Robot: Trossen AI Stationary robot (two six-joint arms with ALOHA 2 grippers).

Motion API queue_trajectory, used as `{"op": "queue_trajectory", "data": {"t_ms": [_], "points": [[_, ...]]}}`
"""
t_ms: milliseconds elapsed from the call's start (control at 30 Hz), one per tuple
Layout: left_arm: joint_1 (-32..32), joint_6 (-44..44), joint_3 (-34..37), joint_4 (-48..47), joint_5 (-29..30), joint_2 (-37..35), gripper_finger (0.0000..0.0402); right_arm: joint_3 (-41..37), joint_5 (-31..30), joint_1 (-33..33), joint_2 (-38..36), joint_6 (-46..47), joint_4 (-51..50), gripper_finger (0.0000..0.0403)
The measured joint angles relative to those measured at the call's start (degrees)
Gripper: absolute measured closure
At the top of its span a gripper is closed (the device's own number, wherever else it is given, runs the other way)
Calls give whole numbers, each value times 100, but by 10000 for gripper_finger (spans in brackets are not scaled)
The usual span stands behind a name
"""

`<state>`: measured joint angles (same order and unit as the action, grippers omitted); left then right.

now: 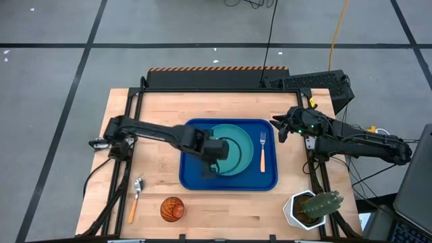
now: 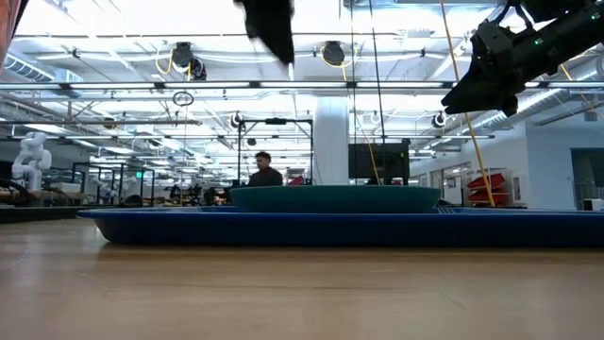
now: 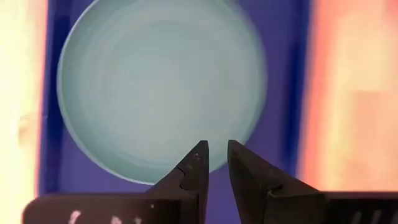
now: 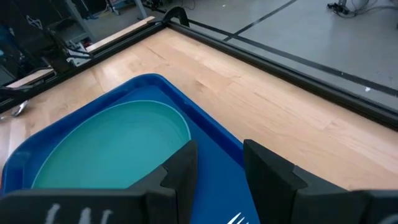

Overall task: Pick and place plate/cup/fork/spoon on tray
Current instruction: Put the brown cup on the blue tray to the top left of the green plate

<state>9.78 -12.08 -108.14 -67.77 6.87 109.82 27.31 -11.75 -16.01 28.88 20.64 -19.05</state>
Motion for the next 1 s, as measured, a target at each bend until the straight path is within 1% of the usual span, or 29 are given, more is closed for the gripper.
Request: {"op": "queue_trajectory", "data": {"t_ms": [67,133,200,267,433,533,633,767,1000], "points": [[65,-163,-335,-338,-403,-110,339,0,0,0,0,-63,3,282],[245,-255,-687,-672,-658,-168,339,0,1,0,2,-73,-5,282],[475,-377,-945,-1141,-723,-189,339,0,48,0,0,-48,-17,282],[748,-440,-1063,-1329,-714,-203,339,0,154,-2,2,-41,-11,282],[1512,-443,-1060,-1381,-986,-89,339,0,293,-2,0,-35,53,282],[1860,-605,-1053,-1502,-1023,37,339,0,293,-2,2,-30,73,282],[2055,-800,-1053,-1641,-991,129,339,0,302,-2,2,26,49,282],[2271,-789,-1057,-2164,-983,213,339,0,315,0,2,73,30,282],[2356,-260,-821,-2209,-859,230,339,0,330,0,4,75,4,282]]}}
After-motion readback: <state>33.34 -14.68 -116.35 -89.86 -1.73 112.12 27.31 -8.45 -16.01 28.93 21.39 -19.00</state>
